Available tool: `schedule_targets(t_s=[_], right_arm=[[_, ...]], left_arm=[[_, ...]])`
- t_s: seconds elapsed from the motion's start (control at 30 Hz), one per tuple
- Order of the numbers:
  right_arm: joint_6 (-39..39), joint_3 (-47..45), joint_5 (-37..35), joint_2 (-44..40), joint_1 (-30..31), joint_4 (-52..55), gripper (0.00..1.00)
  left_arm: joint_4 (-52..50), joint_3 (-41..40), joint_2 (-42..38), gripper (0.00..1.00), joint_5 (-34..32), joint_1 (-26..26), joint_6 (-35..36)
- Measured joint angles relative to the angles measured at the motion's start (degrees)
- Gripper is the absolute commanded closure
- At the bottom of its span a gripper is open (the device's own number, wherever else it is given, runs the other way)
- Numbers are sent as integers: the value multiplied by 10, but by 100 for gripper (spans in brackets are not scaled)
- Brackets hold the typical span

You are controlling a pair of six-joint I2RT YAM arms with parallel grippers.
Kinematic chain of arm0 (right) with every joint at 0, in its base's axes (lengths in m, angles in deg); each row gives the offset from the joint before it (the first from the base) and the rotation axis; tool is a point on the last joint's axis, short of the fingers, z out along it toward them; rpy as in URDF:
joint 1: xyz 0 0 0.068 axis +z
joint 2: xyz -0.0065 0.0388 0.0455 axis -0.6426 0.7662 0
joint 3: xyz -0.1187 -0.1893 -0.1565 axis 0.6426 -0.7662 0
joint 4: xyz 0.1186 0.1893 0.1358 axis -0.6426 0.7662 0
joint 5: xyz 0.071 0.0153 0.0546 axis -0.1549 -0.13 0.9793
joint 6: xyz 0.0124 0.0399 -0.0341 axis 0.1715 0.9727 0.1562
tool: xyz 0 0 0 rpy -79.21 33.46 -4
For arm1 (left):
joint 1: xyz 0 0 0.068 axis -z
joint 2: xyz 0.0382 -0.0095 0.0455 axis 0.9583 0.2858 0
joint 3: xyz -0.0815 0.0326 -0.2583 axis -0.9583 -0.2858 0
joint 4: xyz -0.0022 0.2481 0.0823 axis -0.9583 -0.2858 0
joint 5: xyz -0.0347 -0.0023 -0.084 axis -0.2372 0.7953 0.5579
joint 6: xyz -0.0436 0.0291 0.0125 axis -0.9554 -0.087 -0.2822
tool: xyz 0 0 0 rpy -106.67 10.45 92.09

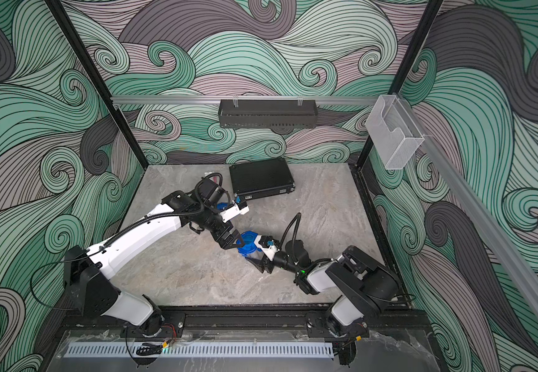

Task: Take out toiletry kits
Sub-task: Place the container at the center of the board.

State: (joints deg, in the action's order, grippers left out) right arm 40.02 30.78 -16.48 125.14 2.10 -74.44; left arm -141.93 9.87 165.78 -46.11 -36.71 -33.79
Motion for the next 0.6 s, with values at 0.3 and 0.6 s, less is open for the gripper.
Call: schedule_targets(t_s=[0.3, 0.6], right_arm=[[13, -13, -62, 35, 0, -75, 22], [24, 9, -175, 78, 0, -101, 20]], left_arm=[[-11, 24, 20, 4, -85, 0, -47], [49, -58, -80, 4, -143, 0, -94]])
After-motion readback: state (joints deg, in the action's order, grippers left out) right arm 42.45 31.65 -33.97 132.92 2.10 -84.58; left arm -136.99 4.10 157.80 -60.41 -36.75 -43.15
